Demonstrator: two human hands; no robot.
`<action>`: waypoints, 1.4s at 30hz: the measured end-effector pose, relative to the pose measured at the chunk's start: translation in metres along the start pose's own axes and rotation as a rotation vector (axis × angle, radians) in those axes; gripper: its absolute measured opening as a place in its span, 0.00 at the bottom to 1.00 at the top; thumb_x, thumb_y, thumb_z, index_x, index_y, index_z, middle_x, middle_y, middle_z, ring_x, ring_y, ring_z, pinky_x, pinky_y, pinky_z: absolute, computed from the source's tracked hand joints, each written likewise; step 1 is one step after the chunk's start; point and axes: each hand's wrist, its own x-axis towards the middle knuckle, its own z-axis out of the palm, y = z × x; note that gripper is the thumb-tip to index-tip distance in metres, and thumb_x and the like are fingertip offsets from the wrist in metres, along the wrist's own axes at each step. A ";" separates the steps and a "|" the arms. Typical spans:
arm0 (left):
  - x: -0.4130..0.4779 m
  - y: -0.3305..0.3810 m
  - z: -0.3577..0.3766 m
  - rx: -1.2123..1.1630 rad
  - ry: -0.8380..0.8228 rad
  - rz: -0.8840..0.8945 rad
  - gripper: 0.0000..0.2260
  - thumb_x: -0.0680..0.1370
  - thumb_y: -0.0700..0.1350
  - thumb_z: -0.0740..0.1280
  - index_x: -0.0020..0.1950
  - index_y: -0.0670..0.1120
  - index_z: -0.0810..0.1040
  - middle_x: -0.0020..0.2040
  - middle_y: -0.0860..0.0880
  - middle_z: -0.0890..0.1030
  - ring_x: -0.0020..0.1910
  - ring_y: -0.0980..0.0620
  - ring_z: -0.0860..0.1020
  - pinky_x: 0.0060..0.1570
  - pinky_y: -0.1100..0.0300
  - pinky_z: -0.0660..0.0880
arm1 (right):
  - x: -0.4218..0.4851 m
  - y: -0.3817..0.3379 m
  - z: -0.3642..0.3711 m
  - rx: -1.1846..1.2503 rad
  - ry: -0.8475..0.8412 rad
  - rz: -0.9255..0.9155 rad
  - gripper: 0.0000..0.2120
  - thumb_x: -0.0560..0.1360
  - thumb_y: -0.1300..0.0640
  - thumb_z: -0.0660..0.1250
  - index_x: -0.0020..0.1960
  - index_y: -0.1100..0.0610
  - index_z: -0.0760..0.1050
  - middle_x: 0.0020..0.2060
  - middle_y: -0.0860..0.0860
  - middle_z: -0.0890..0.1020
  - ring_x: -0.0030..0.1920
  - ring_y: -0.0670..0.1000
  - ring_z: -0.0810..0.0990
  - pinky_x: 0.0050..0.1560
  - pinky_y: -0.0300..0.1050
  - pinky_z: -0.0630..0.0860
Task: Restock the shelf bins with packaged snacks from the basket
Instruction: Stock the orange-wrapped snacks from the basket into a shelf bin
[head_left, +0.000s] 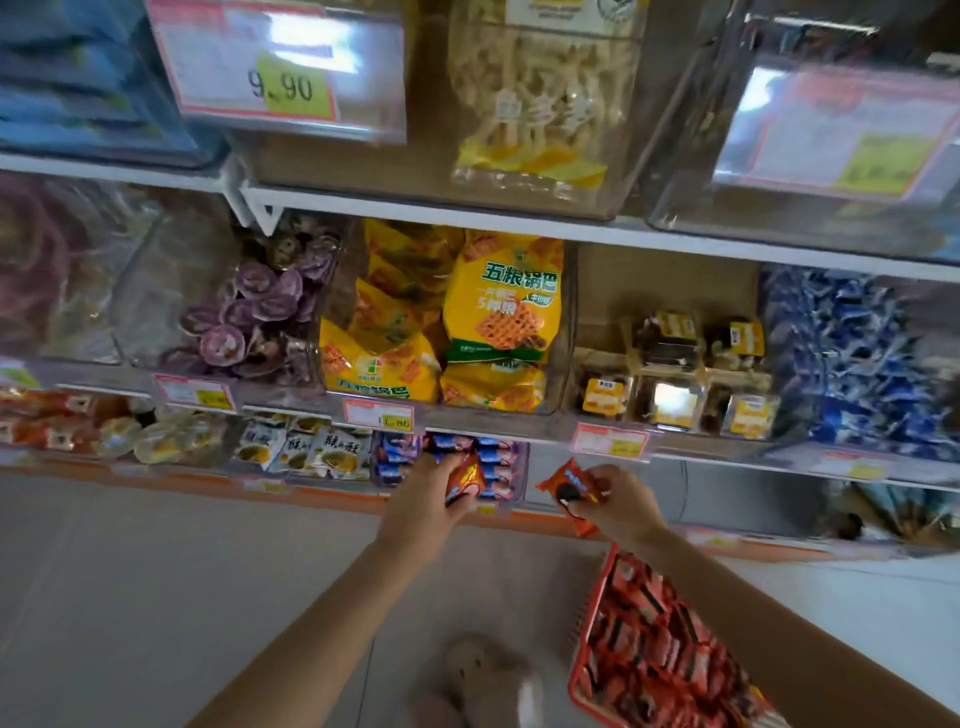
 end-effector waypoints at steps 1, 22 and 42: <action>0.001 -0.005 0.004 -0.007 -0.004 0.004 0.23 0.77 0.51 0.68 0.70 0.46 0.69 0.62 0.45 0.73 0.60 0.47 0.74 0.54 0.59 0.71 | 0.002 0.002 0.005 -0.013 0.002 0.014 0.15 0.71 0.58 0.73 0.55 0.59 0.76 0.44 0.51 0.76 0.43 0.48 0.74 0.28 0.24 0.67; 0.120 -0.076 0.120 -0.064 0.463 0.309 0.24 0.66 0.36 0.75 0.61 0.44 0.76 0.59 0.38 0.77 0.56 0.36 0.77 0.51 0.50 0.76 | 0.153 0.051 0.113 0.546 0.634 -0.062 0.15 0.75 0.54 0.69 0.59 0.58 0.74 0.46 0.57 0.81 0.45 0.59 0.77 0.41 0.44 0.65; 0.154 -0.072 0.165 -0.085 0.748 0.500 0.15 0.68 0.33 0.74 0.52 0.42 0.78 0.51 0.45 0.79 0.52 0.43 0.76 0.52 0.41 0.74 | 0.237 0.083 0.110 0.341 0.538 -0.315 0.01 0.74 0.60 0.70 0.44 0.56 0.80 0.35 0.54 0.79 0.39 0.54 0.79 0.28 0.34 0.68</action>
